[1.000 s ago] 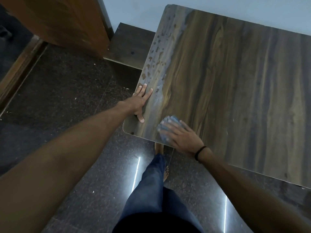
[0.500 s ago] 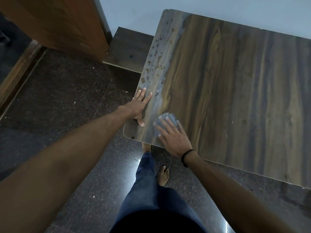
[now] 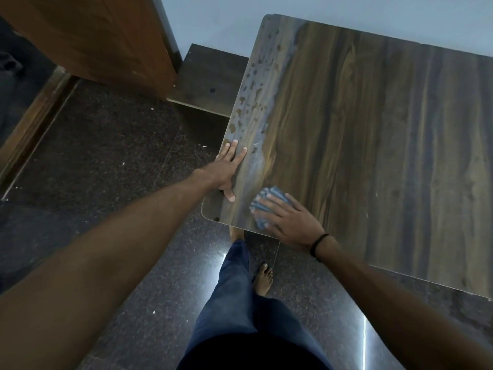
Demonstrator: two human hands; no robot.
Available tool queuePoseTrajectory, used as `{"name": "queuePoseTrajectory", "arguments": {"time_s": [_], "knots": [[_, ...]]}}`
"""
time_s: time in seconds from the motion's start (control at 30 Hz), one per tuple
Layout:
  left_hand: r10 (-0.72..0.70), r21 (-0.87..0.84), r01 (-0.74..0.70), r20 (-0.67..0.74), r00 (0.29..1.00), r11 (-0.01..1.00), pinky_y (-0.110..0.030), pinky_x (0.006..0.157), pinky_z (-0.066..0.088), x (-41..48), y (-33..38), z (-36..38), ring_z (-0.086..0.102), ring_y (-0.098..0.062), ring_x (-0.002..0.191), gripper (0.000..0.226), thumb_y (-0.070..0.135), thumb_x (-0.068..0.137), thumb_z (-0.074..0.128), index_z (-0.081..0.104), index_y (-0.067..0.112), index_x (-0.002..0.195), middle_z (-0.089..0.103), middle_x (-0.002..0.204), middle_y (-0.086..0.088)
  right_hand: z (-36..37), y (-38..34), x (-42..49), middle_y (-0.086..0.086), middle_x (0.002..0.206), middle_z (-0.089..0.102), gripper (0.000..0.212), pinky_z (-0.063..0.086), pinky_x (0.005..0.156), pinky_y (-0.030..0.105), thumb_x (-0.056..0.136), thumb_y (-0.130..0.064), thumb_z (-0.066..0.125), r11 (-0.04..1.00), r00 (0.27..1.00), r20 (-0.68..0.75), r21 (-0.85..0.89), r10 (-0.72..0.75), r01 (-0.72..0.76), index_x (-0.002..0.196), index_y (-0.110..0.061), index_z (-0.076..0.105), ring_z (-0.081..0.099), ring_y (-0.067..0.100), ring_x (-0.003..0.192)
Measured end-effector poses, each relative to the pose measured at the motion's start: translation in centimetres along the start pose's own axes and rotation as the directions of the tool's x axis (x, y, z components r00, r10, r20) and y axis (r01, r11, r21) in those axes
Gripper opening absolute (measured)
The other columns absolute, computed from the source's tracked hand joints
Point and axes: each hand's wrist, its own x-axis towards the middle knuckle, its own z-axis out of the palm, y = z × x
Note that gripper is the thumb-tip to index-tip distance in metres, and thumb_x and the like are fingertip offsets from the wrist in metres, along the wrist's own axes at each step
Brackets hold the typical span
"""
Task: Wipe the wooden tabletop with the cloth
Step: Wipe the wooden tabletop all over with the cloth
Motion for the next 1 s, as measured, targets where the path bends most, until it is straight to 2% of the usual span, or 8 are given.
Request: {"name": "queuePoseTrajectory", "arguments": {"time_s": [0.13,0.27,0.33,0.5,0.67,0.73,0.83,1.0], "knots": [[-0.007,0.016,0.007,0.009,1.000,1.000,-0.059,0.120,0.010,0.2,0.0,-0.1,-0.036,-0.023,0.144,0.157,0.029,0.057,0.096,-0.028,0.026,0.153,-0.046,0.153,-0.002,-1.9,-0.8,4.0,-0.011,0.169,0.013,0.053,0.014,0.124,0.056,0.107,-0.044,0.024,0.907,0.911,-0.051,0.127,0.410,-0.401,0.160,-0.040,0.018,0.004,0.014,0.157],[0.020,0.025,-0.020,-0.015,1.000,0.999,-0.058,0.121,0.011,0.1,-0.4,0.3,-0.035,-0.024,0.145,0.158,0.033,0.055,0.097,-0.027,0.025,0.153,-0.044,0.155,-0.003,0.1,-2.0,1.1,-0.009,0.168,0.019,0.052,0.016,0.125,0.050,0.108,-0.042,0.029,1.000,0.999,-0.050,0.008,-0.007,0.008,0.159,-0.039,0.022,0.013,0.016,0.156],[0.029,0.010,-0.029,-0.019,0.999,1.000,-0.058,0.121,0.011,0.1,-0.5,0.3,-0.034,-0.024,0.145,0.157,0.033,0.056,0.097,-0.026,0.025,0.154,-0.043,0.155,-0.003,0.0,0.8,-0.2,-0.009,0.167,0.020,0.051,0.016,0.125,0.051,0.108,-0.043,0.029,0.993,0.995,-0.021,-0.067,-0.095,0.093,0.158,-0.042,0.021,0.012,0.016,0.156],[0.028,0.032,-0.028,-0.011,1.000,0.999,-0.057,0.120,0.011,0.1,-0.6,0.1,-0.034,-0.025,0.146,0.157,0.035,0.056,0.096,-0.026,0.025,0.154,-0.043,0.155,-0.004,-1.3,-0.3,3.0,-0.011,0.169,0.011,0.053,0.014,0.124,0.054,0.108,-0.044,0.026,0.901,0.898,-0.090,0.103,0.431,-0.422,0.160,-0.041,0.015,0.001,0.013,0.157],[0.031,0.016,-0.031,0.000,1.000,0.999,-0.058,0.120,0.009,-0.2,-0.5,0.1,-0.035,-0.024,0.145,0.156,0.034,0.058,0.096,-0.027,0.025,0.153,-0.044,0.154,-0.003,1.2,0.3,-4.2,-0.006,0.167,0.023,0.050,0.017,0.125,0.051,0.108,-0.043,0.028,0.998,0.998,-0.057,-0.063,-0.029,0.025,0.158,-0.038,0.028,0.014,0.017,0.156],[0.024,0.023,-0.024,0.007,1.000,0.999,-0.058,0.119,0.009,-0.1,-0.3,-0.1,-0.035,-0.025,0.145,0.156,0.033,0.059,0.095,-0.028,0.024,0.153,-0.045,0.154,-0.004,0.8,2.0,-4.9,-0.007,0.168,0.020,0.051,0.021,0.123,0.055,0.108,-0.045,0.025,0.988,0.985,-0.081,-0.016,0.155,-0.156,0.159,-0.040,0.019,0.011,0.017,0.156],[0.018,0.052,-0.019,0.023,1.000,0.998,-0.059,0.119,0.010,0.0,-0.2,-0.3,-0.036,-0.027,0.145,0.157,0.034,0.059,0.095,-0.030,0.024,0.152,-0.045,0.154,-0.005,0.2,-0.6,-2.8,-0.010,0.169,0.011,0.052,0.014,0.125,0.053,0.108,-0.044,0.024,0.852,0.844,-0.124,0.138,0.521,-0.506,0.159,-0.042,0.012,0.005,0.016,0.157],[0.029,0.062,-0.030,0.021,0.999,0.998,-0.060,0.121,0.012,-0.1,-0.4,0.0,-0.035,-0.027,0.145,0.157,0.038,0.058,0.095,-0.028,0.022,0.153,-0.043,0.155,-0.006,1.0,0.6,-6.6,-0.006,0.168,0.020,0.051,0.020,0.123,0.051,0.108,-0.044,0.028,0.993,0.992,-0.056,-0.010,0.116,-0.117,0.159,-0.038,0.028,0.016,0.019,0.156]]}}
